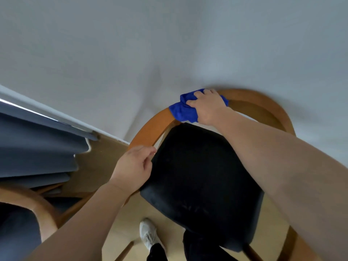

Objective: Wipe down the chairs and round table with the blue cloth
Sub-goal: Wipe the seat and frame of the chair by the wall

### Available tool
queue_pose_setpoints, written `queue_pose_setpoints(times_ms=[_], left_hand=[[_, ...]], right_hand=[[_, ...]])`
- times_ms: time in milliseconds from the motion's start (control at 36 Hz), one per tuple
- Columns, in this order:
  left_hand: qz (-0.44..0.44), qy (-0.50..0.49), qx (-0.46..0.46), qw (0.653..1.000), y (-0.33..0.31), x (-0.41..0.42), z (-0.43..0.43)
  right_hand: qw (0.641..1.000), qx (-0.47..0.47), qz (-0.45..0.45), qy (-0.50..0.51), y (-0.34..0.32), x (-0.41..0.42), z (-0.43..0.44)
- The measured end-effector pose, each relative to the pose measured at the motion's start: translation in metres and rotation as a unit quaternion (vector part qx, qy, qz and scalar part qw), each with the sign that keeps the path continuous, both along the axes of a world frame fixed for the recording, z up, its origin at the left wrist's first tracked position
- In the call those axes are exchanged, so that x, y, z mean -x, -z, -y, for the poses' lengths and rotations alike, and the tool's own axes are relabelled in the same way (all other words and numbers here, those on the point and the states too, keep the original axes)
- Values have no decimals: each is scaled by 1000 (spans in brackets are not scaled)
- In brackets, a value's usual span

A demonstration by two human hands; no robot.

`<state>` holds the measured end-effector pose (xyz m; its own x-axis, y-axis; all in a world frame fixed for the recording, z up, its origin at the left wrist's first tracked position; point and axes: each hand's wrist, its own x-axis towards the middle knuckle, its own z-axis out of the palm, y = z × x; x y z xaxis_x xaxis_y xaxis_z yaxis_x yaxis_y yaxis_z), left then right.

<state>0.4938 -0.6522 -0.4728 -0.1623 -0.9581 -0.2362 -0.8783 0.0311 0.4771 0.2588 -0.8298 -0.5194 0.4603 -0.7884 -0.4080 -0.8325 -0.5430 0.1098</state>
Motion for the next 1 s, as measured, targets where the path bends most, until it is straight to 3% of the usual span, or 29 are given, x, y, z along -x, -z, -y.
queue_pose_setpoints(times_ms=[445,1000], left_hand=[[-6,36,-9,999,-10,32,20],[17,92,-30,995,-16,74,29]], right_hand=[[998,1,-21,57,-18,69,-8],[985,2,60,164,-12,151,-32]])
